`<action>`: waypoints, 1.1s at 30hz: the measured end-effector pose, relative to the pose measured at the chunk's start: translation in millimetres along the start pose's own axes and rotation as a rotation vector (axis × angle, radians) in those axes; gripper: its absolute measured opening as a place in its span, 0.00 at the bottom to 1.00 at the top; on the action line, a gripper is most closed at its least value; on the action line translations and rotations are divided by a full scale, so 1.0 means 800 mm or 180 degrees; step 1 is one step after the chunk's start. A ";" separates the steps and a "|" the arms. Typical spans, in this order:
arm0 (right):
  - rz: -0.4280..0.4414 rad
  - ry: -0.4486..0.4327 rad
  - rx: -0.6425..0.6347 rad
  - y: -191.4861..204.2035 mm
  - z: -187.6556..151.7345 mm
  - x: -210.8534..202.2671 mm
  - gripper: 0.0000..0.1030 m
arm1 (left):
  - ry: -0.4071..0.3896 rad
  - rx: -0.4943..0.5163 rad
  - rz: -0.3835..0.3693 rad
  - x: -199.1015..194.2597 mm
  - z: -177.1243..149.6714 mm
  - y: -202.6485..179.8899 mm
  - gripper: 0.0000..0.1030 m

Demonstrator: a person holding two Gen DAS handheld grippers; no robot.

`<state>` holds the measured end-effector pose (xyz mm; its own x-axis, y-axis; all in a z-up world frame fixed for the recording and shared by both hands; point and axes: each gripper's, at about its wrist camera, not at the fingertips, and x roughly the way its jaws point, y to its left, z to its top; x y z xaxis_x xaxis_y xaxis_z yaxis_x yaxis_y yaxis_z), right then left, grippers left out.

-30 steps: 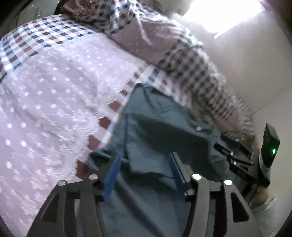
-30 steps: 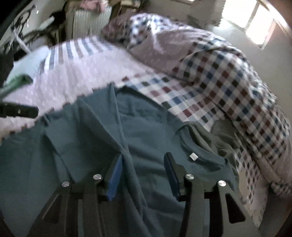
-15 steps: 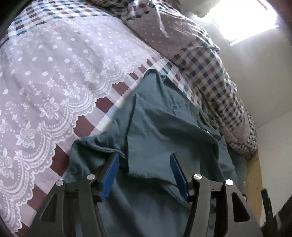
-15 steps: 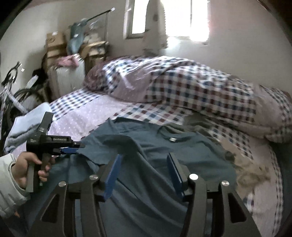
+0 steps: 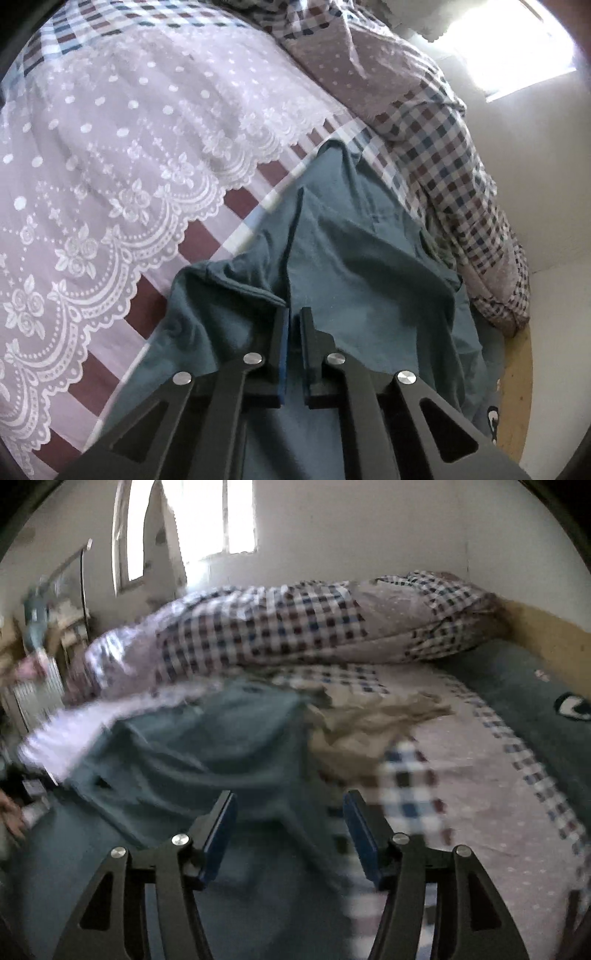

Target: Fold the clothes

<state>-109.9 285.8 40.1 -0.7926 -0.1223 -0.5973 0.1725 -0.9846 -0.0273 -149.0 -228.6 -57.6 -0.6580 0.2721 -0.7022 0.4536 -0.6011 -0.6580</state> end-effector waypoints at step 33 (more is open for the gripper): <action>-0.0338 0.0307 -0.0852 -0.012 -0.042 0.072 0.14 | -0.0084 0.0059 0.0315 -0.007 0.033 0.016 0.00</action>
<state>-138.0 292.6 -21.1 -0.7575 0.0046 -0.6528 0.2497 -0.9219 -0.2963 -155.3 -257.4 -55.4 -0.6263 0.1910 -0.7558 0.5061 -0.6378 -0.5806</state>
